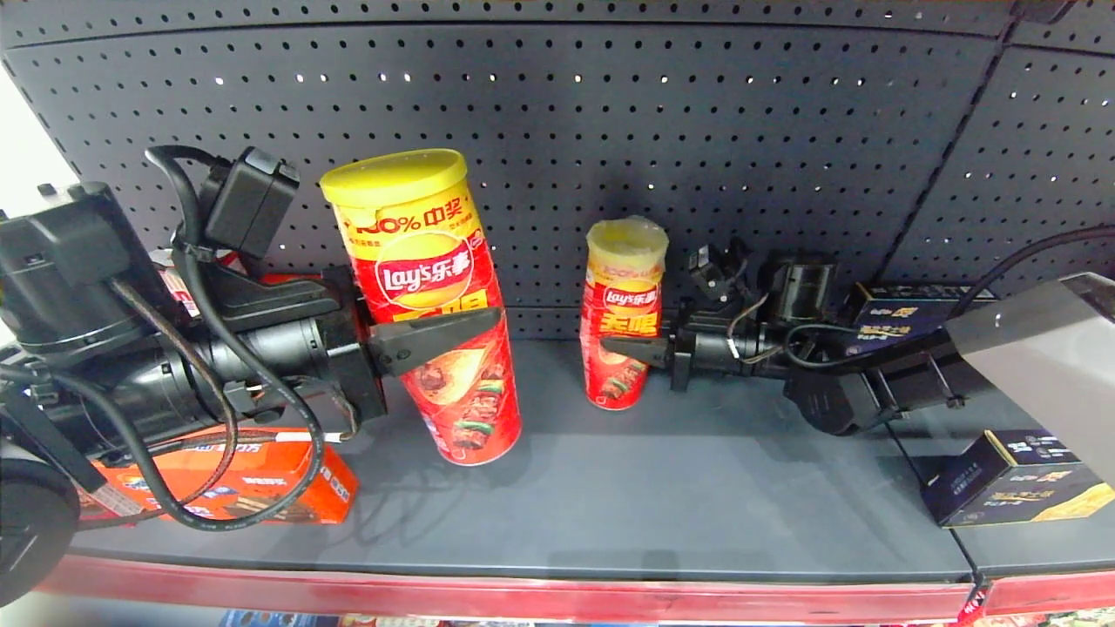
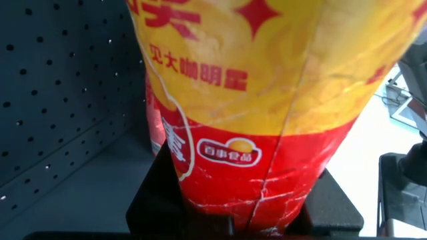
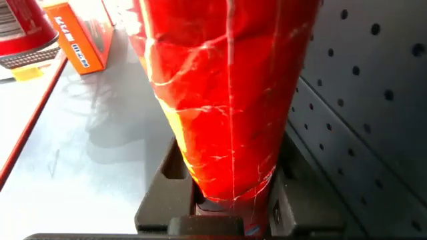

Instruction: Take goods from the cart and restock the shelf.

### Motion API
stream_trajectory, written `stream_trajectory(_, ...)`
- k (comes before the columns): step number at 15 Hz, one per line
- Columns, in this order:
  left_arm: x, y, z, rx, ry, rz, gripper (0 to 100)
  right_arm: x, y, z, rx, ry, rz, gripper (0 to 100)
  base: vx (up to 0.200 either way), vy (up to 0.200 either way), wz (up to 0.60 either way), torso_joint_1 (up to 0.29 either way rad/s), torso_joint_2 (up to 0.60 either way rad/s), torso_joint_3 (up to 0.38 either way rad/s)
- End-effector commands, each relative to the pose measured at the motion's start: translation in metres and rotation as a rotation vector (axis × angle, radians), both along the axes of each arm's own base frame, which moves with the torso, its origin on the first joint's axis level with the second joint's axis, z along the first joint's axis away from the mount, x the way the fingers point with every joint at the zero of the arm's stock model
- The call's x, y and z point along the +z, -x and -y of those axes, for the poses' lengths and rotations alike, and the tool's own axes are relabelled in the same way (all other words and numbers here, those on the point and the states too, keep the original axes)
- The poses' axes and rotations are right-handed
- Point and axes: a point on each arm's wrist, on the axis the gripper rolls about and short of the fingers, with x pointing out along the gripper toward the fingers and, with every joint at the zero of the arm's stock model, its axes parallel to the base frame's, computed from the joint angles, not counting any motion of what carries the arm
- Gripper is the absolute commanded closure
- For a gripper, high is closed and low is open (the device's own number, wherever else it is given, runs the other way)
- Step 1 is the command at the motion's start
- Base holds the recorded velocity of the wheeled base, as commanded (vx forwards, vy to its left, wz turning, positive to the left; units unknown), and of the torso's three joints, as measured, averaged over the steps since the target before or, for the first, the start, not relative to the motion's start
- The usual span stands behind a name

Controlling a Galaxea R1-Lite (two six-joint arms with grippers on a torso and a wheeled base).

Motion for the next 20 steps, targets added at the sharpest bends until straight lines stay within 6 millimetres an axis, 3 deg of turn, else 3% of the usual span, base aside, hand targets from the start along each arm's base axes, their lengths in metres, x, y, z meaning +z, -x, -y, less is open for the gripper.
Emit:
stream_trajectory(1, 0.001, 0.0, 0.0, 0.001, 0.001, 0.003, 100, 0.025, 0.023, 0.005, 0.001, -0.016, 0.038, 100, 0.0, 0.0, 0.0, 0.0, 0.0, 0.0)
stream_trajectory(4, 0.0, 0.0, 0.0, 0.001, 0.001, -0.001, 100, 0.038, 0.065, 0.007, -0.022, -0.019, 0.04, 100, 0.0, 0.0, 0.0, 0.0, 0.0, 0.0)
stream_trajectory(5, 0.001, 0.0, 0.0, 0.001, 0.001, 0.0, 100, 0.038, 0.095, 0.007, -0.016, -0.008, 0.02, 100, 0.0, 0.0, 0.0, 0.0, 0.0, 0.0)
stream_trajectory(7, 0.001, 0.0, 0.0, 0.001, 0.001, 0.002, 100, 0.024, 0.134, 0.009, 0.015, 0.002, 0.006, 100, 0.0, 0.0, 0.0, 0.0, 0.0, 0.0)
stream_trajectory(9, 0.001, 0.0, 0.0, 0.001, 0.001, -0.001, 100, 0.0, 0.16, 0.012, 0.003, 0.005, 0.002, 100, 0.0, 0.0, 0.0, 0.0, 0.0, 0.0)
stream_trajectory(14, 0.0, 0.0, 0.0, 0.003, -0.001, -0.007, 100, -0.033, 0.168, 0.02, -0.019, 0.021, -0.028, 100, 0.0, 0.0, 0.0, 0.0, 0.0, 0.0)
stream_trajectory(20, 0.0, 0.0, 0.0, 0.007, -0.001, -0.007, 100, -0.037, 0.153, 0.008, -0.002, 0.007, -0.008, 100, 0.0, 0.0, 0.0, 0.0, 0.0, 0.0)
